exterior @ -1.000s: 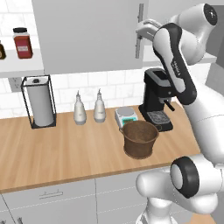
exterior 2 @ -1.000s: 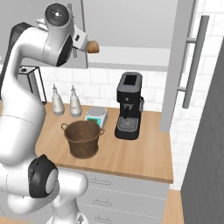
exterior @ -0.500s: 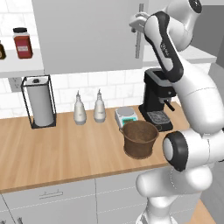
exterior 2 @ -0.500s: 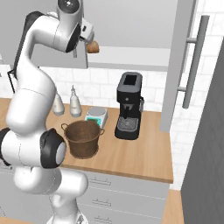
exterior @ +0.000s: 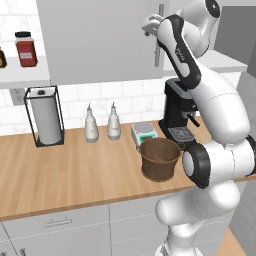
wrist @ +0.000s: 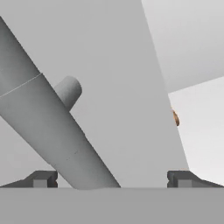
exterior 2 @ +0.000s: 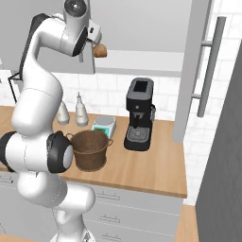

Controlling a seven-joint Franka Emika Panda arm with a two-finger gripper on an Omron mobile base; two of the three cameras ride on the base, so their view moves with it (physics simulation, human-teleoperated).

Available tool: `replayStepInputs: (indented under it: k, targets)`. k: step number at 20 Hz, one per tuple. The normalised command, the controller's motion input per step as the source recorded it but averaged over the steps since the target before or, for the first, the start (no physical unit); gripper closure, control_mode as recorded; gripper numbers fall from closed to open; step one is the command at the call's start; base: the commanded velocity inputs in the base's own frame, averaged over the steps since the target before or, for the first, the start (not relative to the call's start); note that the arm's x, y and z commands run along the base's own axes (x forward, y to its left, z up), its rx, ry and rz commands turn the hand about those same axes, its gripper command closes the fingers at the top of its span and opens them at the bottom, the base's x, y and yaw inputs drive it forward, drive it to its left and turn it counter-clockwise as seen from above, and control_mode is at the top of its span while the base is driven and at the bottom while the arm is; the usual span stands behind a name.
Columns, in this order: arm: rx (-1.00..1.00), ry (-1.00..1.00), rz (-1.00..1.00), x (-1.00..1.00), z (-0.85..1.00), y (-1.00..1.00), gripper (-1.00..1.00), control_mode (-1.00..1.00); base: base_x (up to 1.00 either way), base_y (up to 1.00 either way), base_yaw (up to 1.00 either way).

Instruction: Open the cabinet, pick up the bread from the cabinet and place it in the basket. Then move the basket to the dining counter.

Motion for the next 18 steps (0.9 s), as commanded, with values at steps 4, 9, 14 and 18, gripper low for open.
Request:
replayStepInputs:
  k: [4, 9, 14, 18]
  targets:
    - [0.00, -0.04, 0.00, 0.63, -0.35, 0.14, -1.00, -1.00, 0.00, 0.00, 0.00]
    - [0.00, -0.01, 0.00, 0.48, -0.14, 0.06, -1.00, -1.00, 0.00, 0.00, 0.00]
    - [0.00, -0.06, 0.00, 0.51, -0.23, 0.21, 1.00, -1.00, 0.00, 0.00, 0.00]
    - [0.00, -0.10, 0.00, 0.26, -0.12, 0.19, 1.00, -1.00, 0.00, 0.00, 0.00]
